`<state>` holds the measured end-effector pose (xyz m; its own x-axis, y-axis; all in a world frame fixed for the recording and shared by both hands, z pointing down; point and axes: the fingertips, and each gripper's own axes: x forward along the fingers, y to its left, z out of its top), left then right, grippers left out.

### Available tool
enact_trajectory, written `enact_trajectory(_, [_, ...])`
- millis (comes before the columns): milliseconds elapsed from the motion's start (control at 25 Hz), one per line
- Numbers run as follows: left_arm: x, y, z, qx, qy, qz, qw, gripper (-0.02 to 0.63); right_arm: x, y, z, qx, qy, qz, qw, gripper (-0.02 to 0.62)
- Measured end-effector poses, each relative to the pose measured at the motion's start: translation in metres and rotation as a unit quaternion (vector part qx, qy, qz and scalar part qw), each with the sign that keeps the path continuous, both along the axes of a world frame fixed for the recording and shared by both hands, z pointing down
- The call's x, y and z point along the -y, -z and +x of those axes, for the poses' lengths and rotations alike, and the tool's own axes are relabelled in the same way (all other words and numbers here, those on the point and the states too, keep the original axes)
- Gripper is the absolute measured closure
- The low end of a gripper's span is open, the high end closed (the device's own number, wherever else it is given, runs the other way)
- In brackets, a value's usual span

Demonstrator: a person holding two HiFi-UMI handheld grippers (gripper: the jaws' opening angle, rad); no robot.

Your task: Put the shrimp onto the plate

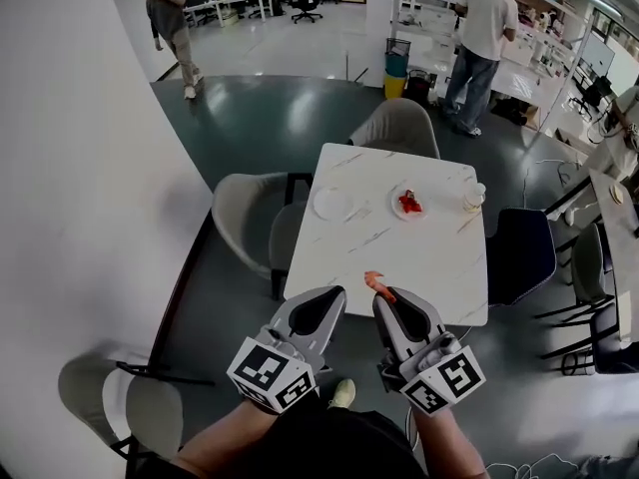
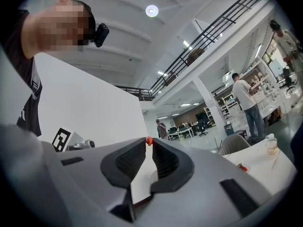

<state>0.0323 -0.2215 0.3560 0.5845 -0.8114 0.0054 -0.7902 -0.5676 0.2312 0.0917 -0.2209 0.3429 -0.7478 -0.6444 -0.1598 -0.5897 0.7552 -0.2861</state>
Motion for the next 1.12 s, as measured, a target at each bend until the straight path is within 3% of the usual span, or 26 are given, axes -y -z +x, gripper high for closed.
enact_trajectory(240, [0.058,-0.011,-0.018,-0.002,0.011,-0.006,0.9999,0.597,0.055,-0.013,-0.020,-0.009,0.008,-0.012,1.000,0.549])
enact_trajectory(600, [0.165,-0.031,-0.057,-0.002,-0.006,-0.010,0.9999,0.597,0.158,-0.028,-0.064,-0.037,-0.008,-0.008,0.999,0.549])
enact_trajectory(1120, [0.281,-0.105,-0.085,0.001,0.006,-0.038,0.9992,0.597,0.276,-0.105,-0.093,-0.082,0.000,-0.041,0.996,0.549])
